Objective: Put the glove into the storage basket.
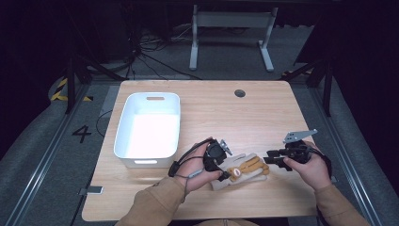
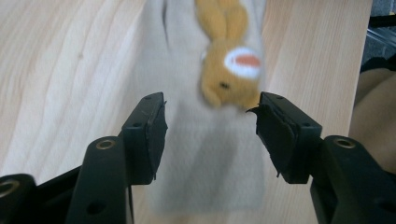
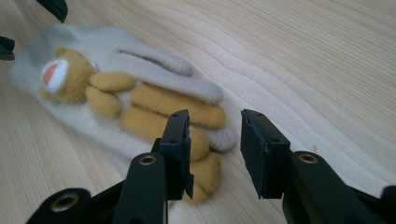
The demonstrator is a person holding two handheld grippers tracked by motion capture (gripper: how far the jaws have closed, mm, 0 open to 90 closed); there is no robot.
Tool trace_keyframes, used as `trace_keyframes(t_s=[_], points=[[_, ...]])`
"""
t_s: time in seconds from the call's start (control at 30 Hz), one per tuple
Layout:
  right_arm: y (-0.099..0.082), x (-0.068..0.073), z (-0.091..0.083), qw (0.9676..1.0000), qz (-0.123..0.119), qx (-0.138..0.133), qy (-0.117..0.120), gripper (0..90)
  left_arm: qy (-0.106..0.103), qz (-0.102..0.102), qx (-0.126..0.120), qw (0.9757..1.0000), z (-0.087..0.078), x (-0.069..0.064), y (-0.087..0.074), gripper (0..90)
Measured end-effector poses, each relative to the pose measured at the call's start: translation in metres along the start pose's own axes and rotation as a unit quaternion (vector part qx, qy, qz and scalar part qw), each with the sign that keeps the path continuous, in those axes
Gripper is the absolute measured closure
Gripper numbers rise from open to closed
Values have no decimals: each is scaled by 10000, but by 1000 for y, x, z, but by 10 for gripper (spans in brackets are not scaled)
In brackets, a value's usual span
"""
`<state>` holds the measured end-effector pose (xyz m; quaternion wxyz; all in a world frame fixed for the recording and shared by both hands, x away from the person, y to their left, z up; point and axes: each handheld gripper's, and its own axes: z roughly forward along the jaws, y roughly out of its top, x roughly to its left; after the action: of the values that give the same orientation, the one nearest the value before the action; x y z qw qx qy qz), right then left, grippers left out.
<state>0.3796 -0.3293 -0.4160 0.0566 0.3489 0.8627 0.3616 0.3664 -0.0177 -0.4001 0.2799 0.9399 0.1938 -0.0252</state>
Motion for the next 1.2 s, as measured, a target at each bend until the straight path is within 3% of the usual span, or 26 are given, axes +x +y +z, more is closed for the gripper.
trace_keyframes(t_s=[0.3, 0.53, 0.6, 0.63, 0.67, 0.73, 0.97, 1.13, 1.2], points=[[14, 2, 23, 9995, -210, 172, 152, 636, 19, -260, 99, 9996, 1, -3, -22, 479], [17, 0, 42, 9984, -279, 428, 226, 637, 2, -395, 126, 9991, 7, -1, -29, 482], [17, 0, 46, 9979, -313, 532, 216, 684, -2, -421, 111, 9991, 8, 0, -30, 481], [16, 0, 48, 9969, -394, 649, 207, 773, 29, -444, 117, 9989, 8, 0, -31, 471], [16, 0, 48, 9969, -394, 649, 207, 773, 29, -444, 117, 9989, 8, 0, -31, 465], [16, 0, 48, 9961, -524, 688, 154, 865, 125, -419, 79, 9990, 8, 0, -32, 444], [17, 4, 49, 9954, -639, 715, 44, 880, 233, -423, 184, 9987, 14, -1, -32, 428], [16, 4, 49, 9952, -686, 702, 24, 881, 292, -486, 345, 9978, 19, -1, -31, 510], [16, 5, 49, 9950, -703, 706, -5, 882, 266, -480, 348, 9979, 17, 0, -30, 653]])
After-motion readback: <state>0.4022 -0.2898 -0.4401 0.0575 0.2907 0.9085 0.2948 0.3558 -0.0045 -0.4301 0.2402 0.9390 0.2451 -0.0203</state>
